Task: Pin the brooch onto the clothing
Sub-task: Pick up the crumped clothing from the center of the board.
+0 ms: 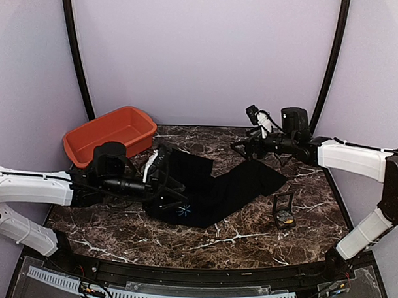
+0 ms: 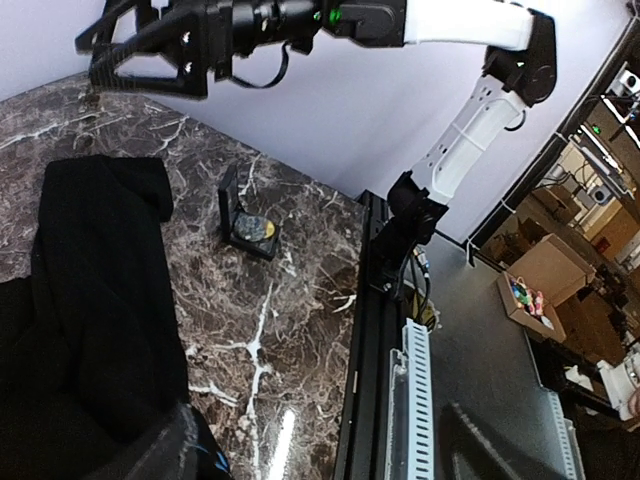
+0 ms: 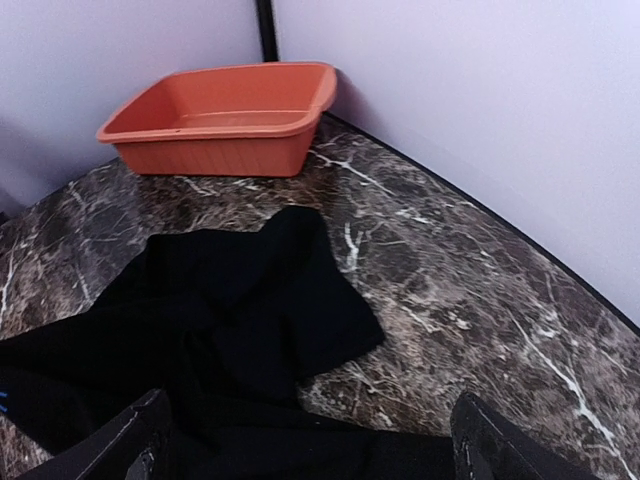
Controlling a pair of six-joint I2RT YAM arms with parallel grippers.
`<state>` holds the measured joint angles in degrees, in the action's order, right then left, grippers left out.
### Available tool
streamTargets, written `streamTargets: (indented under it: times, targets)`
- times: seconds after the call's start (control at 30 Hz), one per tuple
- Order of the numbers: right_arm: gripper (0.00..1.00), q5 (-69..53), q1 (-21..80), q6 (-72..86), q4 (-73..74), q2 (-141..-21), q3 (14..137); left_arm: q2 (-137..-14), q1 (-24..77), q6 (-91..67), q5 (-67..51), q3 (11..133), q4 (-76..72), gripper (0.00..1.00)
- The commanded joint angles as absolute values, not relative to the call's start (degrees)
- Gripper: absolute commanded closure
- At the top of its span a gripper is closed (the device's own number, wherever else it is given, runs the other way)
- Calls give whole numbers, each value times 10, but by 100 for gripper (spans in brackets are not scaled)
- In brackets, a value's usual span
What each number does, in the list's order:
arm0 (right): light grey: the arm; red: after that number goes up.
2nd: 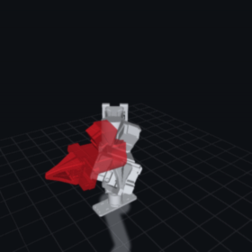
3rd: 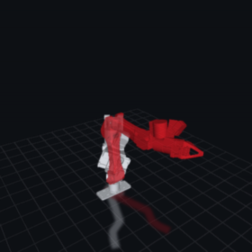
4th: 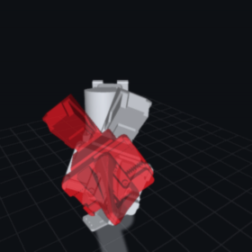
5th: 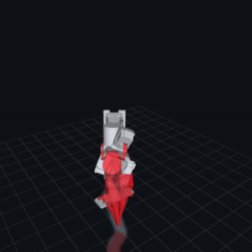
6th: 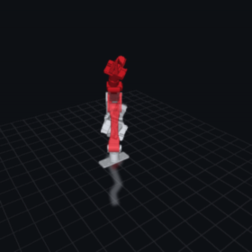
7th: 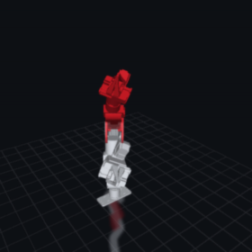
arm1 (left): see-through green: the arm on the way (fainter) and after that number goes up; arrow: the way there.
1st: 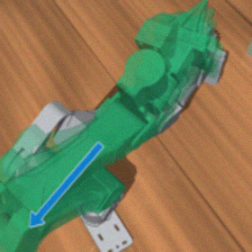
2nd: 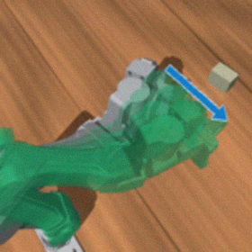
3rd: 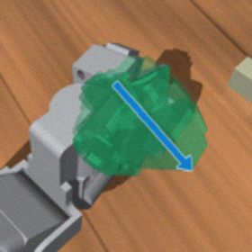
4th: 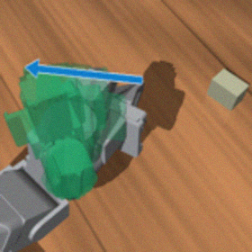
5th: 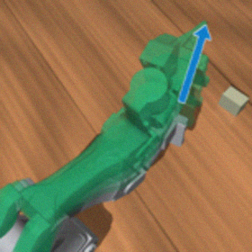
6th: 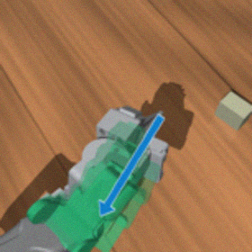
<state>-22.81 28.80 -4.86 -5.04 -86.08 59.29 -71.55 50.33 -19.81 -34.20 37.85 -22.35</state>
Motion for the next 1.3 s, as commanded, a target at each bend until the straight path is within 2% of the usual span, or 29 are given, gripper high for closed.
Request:
streamTargets:
  times: [0.0,0.13,0.27,0.3,0.43,0.53,0.7,0.9,1.03,1.07,1.17,1.2,1.27]
  targets:
    - [5,-326,331,-121,-68,-894,598,-629,468,-175,-316,351,-165,5]
    - [5,-307,379,-186,-51,-951,638,-582,402,-233,-190,319,-133,1]
    - [7,-320,404,-248,-5,-1025,726,-600,365,-262,-95,333,-45,1]
    - [8,-331,410,-267,46,-1045,755,-612,361,-268,-78,340,-27,1]
    - [10,-336,437,-330,175,-1128,862,-623,355,-297,-48,332,-20,1]
    - [11,-352,444,-344,222,-1165,899,-621,351,-311,-25,319,-16,1]
    - [11,-336,455,-350,226,-1211,919,-621,348,-313,2,311,-4,1]
    - [19,-354,456,-341,239,-1270,958,-613,347,-319,25,300,-4,1]
    - [38,-375,456,-334,243,-1292,975,-608,346,-326,26,288,-5,1]
    - [47,-381,456,-333,240,-1291,974,-608,345,-326,27,287,-6,1]
    - [91,-388,456,-333,225,-1280,959,-611,343,-325,28,284,-6,1]
    - [100,-383,456,-333,219,-1273,953,-612,341,-324,28,284,-6,1]
    - [100,-368,456,-332,206,-1253,937,-617,334,-318,29,291,-4,1]
